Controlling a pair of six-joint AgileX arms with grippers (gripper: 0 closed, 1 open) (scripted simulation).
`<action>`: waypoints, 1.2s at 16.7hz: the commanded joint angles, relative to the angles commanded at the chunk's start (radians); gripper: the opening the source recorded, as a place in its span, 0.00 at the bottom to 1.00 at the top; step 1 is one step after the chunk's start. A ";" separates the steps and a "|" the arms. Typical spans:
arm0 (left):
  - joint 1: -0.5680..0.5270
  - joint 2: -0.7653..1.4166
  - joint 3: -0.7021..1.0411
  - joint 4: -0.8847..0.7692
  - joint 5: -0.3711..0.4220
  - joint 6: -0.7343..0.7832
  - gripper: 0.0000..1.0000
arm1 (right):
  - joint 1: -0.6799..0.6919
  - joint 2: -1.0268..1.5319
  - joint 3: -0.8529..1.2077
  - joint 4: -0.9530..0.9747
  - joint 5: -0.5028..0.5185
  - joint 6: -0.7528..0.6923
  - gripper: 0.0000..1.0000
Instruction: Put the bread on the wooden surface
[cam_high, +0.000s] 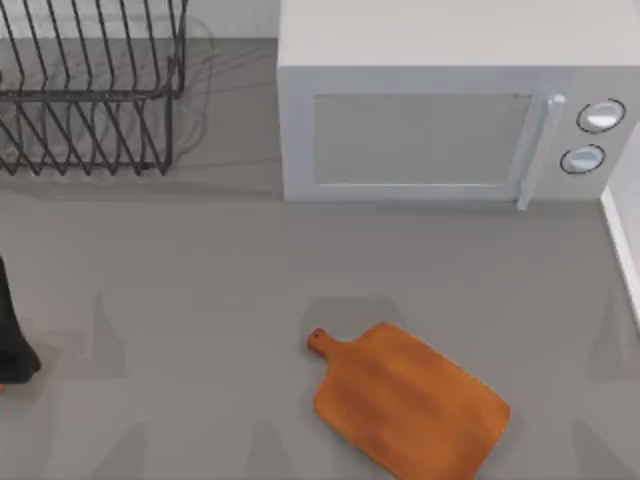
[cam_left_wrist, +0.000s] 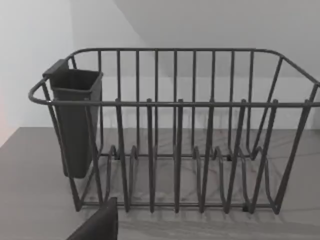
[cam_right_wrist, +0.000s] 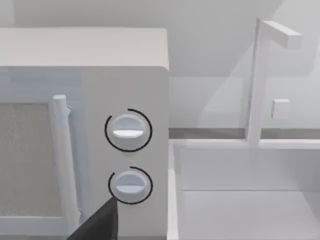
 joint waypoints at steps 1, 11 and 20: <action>0.000 0.000 0.000 0.000 0.000 0.000 1.00 | 0.000 0.000 0.000 0.000 0.000 0.000 1.00; 0.036 0.447 0.350 -0.284 0.001 0.129 1.00 | 0.000 0.000 0.000 0.000 0.000 0.000 1.00; 0.097 1.095 0.671 -0.660 -0.001 0.241 1.00 | 0.000 0.000 0.000 0.000 0.000 0.000 1.00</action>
